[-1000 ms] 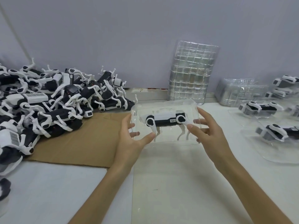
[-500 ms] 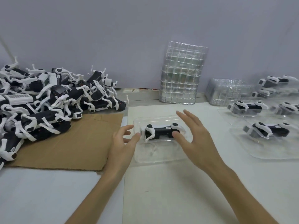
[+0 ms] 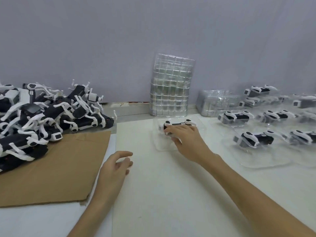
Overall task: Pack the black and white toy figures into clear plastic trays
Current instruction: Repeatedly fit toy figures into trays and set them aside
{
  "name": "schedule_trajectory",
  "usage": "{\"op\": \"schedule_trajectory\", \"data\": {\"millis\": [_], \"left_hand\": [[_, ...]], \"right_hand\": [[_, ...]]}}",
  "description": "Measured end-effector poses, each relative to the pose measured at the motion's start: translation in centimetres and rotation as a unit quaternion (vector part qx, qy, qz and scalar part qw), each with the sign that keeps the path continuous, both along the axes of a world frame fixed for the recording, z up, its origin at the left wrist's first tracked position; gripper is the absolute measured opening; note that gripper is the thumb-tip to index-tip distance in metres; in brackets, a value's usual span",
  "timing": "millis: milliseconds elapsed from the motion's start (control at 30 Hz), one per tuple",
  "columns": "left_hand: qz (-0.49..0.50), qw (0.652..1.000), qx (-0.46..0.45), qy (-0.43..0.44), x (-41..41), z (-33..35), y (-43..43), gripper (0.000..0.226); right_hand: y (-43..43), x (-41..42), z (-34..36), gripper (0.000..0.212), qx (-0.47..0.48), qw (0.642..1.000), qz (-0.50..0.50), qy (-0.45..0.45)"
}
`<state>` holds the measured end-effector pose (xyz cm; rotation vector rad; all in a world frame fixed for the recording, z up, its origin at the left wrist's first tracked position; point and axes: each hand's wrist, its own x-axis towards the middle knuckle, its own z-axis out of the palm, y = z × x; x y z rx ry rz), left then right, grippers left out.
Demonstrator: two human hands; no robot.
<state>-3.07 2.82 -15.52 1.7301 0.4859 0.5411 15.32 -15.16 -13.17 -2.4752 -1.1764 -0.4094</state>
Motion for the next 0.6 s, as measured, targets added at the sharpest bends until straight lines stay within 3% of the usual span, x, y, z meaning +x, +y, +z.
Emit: {"op": "schedule_trajectory", "data": {"millis": [200,300,367,467,600], "left_hand": [[0.009,1.0,0.009,-0.017,0.3,-0.5,0.3,0.021],[0.011,1.0,0.014,-0.018,0.4,-0.6,0.3,0.022],[0.012,1.0,0.019,-0.013,0.5,-0.6,0.3,0.022],[0.012,0.999,0.031,-0.008,0.4,-0.6,0.2,0.024],[0.013,0.999,0.039,-0.009,0.3,-0.6,0.2,0.024]], "right_hand": [[-2.0,4.9,0.0,0.036,0.05,0.993,-0.107,0.006],[-2.2,5.1,0.4,0.043,0.099,0.972,-0.209,0.038],[-1.3,4.1,0.6,0.053,0.111,0.974,-0.197,0.02],[0.4,2.8,0.2,0.059,0.002,0.996,-0.085,-0.018],[0.5,3.4,0.0,0.053,-0.151,0.976,-0.137,-0.075]]}}
